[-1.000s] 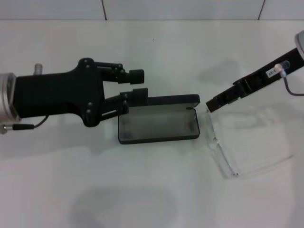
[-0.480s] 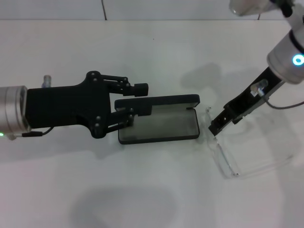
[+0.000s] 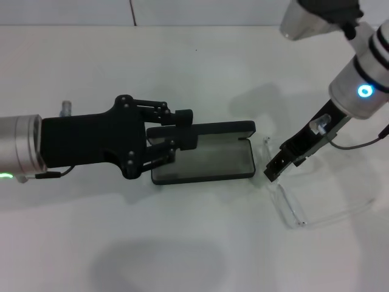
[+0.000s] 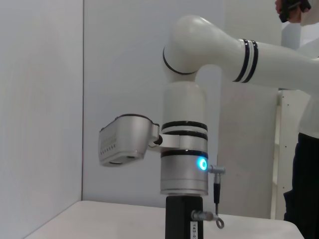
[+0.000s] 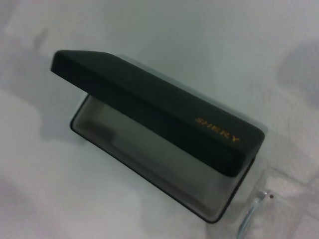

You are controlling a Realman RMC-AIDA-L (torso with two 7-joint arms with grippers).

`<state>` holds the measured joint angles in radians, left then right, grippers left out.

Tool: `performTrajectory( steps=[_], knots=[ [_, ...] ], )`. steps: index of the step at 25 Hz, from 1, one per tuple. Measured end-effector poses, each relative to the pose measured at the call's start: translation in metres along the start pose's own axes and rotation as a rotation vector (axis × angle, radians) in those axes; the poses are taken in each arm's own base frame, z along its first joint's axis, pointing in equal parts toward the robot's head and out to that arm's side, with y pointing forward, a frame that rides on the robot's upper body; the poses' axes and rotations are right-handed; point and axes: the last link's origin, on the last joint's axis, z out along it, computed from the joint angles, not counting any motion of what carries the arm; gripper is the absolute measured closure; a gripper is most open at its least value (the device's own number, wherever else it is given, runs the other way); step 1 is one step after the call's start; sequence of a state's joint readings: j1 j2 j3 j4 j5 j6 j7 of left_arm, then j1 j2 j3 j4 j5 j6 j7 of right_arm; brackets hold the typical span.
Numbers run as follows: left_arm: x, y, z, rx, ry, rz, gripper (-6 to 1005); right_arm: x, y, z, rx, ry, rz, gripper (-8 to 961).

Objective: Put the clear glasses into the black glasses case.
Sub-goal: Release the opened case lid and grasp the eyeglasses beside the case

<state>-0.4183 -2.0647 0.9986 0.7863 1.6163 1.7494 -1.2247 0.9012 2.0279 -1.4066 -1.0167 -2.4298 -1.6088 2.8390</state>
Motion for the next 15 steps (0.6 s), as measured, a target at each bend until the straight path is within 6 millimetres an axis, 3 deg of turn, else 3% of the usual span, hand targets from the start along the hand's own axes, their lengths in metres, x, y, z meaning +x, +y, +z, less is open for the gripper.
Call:
performTrajectory(
  steps=[5, 8, 15],
  knots=[
    [-0.001, 0.000, 0.001, 0.003, 0.001, -0.007, 665, 0.000, 0.002, 0.005, -0.002, 0.007, -0.012, 251],
    [-0.002, 0.000, 0.001, 0.002, 0.001, -0.008, 664, 0.001, 0.002, 0.008, -0.016, 0.013, -0.010, 370],
    [-0.003, 0.000, 0.002, 0.004, 0.003, -0.013, 662, 0.004, 0.003, 0.014, -0.019, 0.033, -0.014, 387]
  ],
)
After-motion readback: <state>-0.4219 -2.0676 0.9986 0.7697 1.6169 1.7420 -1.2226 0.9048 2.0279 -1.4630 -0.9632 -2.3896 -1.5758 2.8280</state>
